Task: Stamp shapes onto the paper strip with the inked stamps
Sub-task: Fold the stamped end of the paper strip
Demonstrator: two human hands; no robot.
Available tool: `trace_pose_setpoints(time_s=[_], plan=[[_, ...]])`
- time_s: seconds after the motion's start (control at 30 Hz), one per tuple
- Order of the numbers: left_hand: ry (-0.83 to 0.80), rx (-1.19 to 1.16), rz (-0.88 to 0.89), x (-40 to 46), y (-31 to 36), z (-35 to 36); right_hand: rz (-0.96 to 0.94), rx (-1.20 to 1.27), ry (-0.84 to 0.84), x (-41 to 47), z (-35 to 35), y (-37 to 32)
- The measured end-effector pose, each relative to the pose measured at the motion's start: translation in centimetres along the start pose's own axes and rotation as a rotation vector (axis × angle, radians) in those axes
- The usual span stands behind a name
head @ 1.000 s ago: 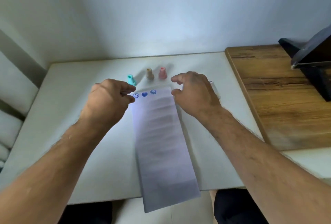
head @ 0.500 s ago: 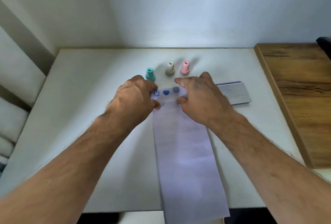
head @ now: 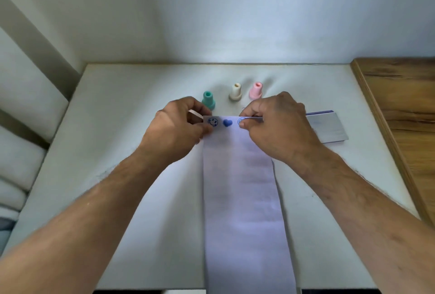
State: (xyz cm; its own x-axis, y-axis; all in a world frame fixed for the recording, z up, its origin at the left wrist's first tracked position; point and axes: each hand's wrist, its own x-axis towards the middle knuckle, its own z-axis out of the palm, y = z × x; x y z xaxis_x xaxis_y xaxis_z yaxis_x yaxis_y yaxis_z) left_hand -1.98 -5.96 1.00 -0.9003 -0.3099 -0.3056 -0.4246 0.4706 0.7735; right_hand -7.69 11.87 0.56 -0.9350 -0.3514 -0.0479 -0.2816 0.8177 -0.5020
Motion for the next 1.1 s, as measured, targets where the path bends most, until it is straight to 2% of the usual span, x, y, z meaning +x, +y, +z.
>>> trace_pose_setpoints(time_s=[0.1,0.2,0.4,0.5,0.57,0.73,0.83,0.97,1.1], plan=[[-0.039,-0.291,-0.029,-0.2,-0.4,-0.7,0.012,0.235,-0.012,-0.3,-0.9,-0.2],[-0.082,-0.456,0.023,-0.3,-0.6,-0.9,0.030,0.420,-0.031,-0.3,-1.3,0.0],[-0.174,-0.426,0.059,-0.2,-0.3,-1.0,0.075,0.562,-0.071,0.0,-1.8,0.4],[-0.183,-0.399,0.044,-0.1,-0.2,-1.1,0.092,0.506,-0.184,-0.1,-2.0,0.6],[-0.180,-0.411,0.038,-0.2,-0.1,-1.3,0.092,0.489,-0.200,-0.3,-2.1,0.5],[-0.209,-0.551,0.004,-0.3,0.1,-1.3,0.220,0.842,-0.217,-0.2,-2.2,0.5],[-0.204,-0.515,0.044,-0.3,0.0,-1.5,0.301,0.974,-0.234,0.1,-2.3,1.0],[-0.152,-0.406,0.065,-0.3,0.0,-1.4,0.214,0.806,-0.170,0.1,-2.1,1.4],[-0.122,-0.394,0.057,-0.3,0.2,-1.3,0.130,0.670,-0.153,0.0,-2.2,1.2]])
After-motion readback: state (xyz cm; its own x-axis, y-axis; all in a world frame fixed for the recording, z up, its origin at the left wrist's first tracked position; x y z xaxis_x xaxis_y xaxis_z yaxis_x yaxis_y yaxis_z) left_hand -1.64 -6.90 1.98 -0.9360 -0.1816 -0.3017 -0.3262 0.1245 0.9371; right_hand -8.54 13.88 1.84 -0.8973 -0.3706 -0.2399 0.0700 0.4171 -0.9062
